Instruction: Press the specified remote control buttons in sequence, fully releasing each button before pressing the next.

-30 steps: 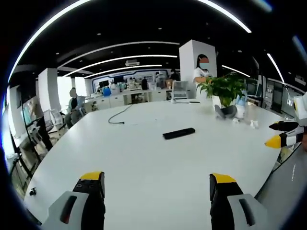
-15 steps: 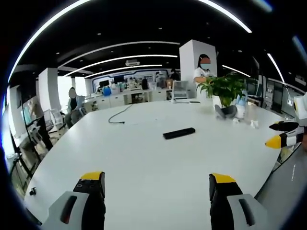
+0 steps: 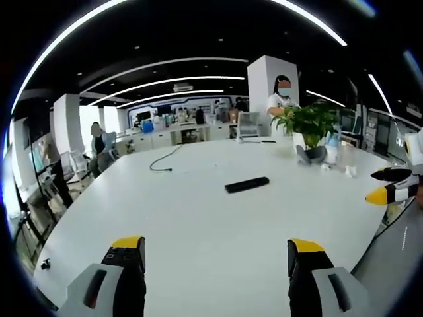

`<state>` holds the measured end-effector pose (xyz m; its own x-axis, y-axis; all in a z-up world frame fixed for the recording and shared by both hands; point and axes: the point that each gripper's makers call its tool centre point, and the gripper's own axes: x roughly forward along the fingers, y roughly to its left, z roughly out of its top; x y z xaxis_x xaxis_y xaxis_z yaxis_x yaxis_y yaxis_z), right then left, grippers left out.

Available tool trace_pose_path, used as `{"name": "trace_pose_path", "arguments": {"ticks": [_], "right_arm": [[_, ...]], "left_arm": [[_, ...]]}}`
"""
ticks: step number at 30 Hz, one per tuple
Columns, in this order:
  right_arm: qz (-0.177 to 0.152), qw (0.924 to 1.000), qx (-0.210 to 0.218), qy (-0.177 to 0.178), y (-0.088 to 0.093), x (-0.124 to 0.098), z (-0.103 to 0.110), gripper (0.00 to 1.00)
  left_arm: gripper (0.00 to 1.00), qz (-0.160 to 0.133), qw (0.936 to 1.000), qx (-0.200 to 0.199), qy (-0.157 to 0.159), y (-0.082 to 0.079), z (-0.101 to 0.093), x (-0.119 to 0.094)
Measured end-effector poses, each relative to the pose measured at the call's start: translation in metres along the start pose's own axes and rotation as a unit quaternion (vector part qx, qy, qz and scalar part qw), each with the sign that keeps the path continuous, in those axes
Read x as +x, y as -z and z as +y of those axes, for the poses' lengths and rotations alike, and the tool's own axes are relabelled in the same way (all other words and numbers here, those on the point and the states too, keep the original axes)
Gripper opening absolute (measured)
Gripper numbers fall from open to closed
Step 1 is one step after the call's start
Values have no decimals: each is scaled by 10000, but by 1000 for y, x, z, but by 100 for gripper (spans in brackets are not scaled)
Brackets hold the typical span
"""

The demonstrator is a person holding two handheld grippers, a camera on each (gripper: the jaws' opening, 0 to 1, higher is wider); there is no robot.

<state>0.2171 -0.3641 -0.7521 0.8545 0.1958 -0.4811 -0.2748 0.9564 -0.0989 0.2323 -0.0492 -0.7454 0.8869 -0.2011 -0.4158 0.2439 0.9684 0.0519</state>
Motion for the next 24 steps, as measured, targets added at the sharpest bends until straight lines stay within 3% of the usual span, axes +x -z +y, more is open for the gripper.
{"name": "trace_pose_path", "arguments": {"ticks": [15,24], "right_arm": [[29,10000,-81,-26,1,1,2,79],[56,9999,-101,-55,1,1,3,79]], "left_arm": [[88,-133,9996,142,-228,-8,7,-2],[88,-257,9992,288,-59,-21,-1,0]]}}
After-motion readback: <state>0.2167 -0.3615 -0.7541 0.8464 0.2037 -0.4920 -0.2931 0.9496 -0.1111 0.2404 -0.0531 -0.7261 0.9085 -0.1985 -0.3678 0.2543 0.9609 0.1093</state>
